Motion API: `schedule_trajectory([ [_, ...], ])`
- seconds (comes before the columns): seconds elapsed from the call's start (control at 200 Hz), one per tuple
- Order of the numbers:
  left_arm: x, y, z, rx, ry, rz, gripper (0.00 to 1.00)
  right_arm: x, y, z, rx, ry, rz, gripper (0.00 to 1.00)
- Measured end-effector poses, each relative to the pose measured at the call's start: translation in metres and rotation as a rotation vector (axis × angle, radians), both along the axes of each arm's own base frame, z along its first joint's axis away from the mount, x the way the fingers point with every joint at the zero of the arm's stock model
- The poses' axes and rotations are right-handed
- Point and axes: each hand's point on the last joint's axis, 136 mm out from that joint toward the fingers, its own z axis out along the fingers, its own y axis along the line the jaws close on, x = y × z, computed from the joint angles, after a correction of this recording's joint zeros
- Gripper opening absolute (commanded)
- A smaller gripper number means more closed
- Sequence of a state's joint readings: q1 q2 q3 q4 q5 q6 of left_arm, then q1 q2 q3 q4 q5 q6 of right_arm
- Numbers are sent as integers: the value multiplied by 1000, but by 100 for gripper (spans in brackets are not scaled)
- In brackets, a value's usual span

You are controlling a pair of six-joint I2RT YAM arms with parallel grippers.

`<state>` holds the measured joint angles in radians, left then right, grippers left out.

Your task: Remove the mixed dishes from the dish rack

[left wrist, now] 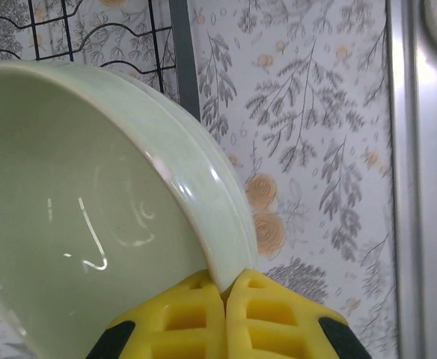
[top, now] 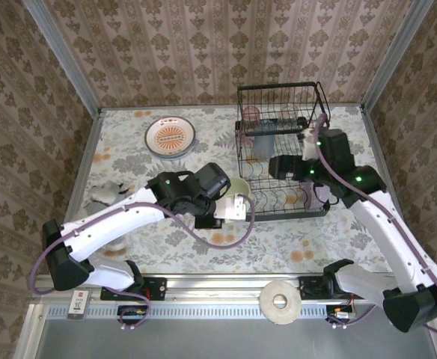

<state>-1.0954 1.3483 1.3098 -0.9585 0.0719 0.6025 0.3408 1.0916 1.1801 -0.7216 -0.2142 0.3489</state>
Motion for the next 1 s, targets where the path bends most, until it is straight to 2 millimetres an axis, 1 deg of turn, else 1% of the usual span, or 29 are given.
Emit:
schedule_trajectory([
  [0.155,0,7,-7,64,-138,-97,0,-1,33,-19,-89,61,128,97],
  [0.28,4,6,-17,100,-230,-147,0,2,50,-38,-130,113,183,97],
  [0.415,13,4,-28,125,-313,-167,0,7,53,-56,-160,167,196,97],
  [0.515,20,2,-33,140,-367,-177,0,11,59,-63,-173,187,208,97],
  [0.605,24,-2,-30,133,-404,-178,0,15,67,-67,-184,195,228,97],
  [0.71,29,-9,-26,106,-441,-179,0,19,72,-78,-206,221,248,97],
  [0.805,33,-16,-24,87,-463,-174,0,22,75,-97,-228,268,255,93],
  [0.885,36,-21,-26,83,-472,-170,0,24,76,-112,-245,307,256,90],
  [0.945,37,-23,-29,84,-477,-168,0,25,76,-119,-252,326,257,88],
  [1.0,38,-23,-31,90,-477,-168,0,25,76,-121,-255,332,256,85],
])
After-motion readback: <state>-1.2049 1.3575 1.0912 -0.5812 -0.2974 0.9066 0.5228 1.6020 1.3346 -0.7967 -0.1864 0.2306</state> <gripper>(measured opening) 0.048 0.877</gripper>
